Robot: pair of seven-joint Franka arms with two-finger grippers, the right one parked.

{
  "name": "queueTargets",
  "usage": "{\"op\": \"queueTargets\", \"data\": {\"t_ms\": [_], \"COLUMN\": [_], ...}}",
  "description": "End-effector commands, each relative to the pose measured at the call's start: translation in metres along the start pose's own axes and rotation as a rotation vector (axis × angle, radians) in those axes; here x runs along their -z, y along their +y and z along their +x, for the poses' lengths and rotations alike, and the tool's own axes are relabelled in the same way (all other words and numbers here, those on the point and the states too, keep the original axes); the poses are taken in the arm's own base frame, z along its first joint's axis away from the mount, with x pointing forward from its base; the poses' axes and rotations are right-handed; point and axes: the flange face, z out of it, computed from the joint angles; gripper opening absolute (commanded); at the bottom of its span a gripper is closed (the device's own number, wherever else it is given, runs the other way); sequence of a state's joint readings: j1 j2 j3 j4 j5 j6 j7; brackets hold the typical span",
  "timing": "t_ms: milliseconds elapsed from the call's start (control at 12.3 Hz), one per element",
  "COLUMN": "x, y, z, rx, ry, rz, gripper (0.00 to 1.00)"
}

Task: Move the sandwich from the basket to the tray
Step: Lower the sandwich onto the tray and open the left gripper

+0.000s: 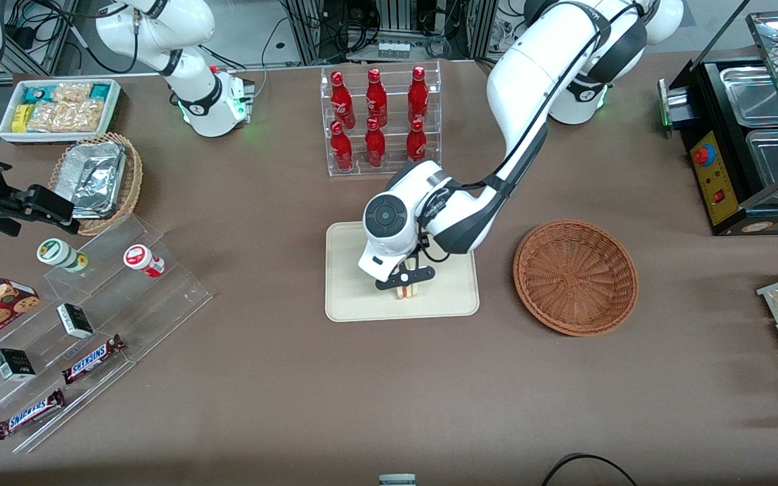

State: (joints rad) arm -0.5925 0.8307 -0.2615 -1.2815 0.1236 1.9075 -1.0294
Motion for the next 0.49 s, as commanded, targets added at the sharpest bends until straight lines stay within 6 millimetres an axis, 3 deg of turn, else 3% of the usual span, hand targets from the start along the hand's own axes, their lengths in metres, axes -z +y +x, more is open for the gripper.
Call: {"op": "queueTargets", "data": {"t_ms": [0, 244, 325, 407], "x": [-0.0059, -0.0078, -0.0077, -0.0065], "y": [0.0037, 0.0036, 0.004, 0.0027], "z": [-0.013, -0.0135, -0.0139, -0.011], "rx": [-0.031, -0.026, -0.017, -0.015], "ry": [0.041, 0.04, 0.035, 0.035], "rz": [0.054, 0.055, 0.05, 0.045], "gripper": [0.02, 0.06, 0.23, 0.83]}}
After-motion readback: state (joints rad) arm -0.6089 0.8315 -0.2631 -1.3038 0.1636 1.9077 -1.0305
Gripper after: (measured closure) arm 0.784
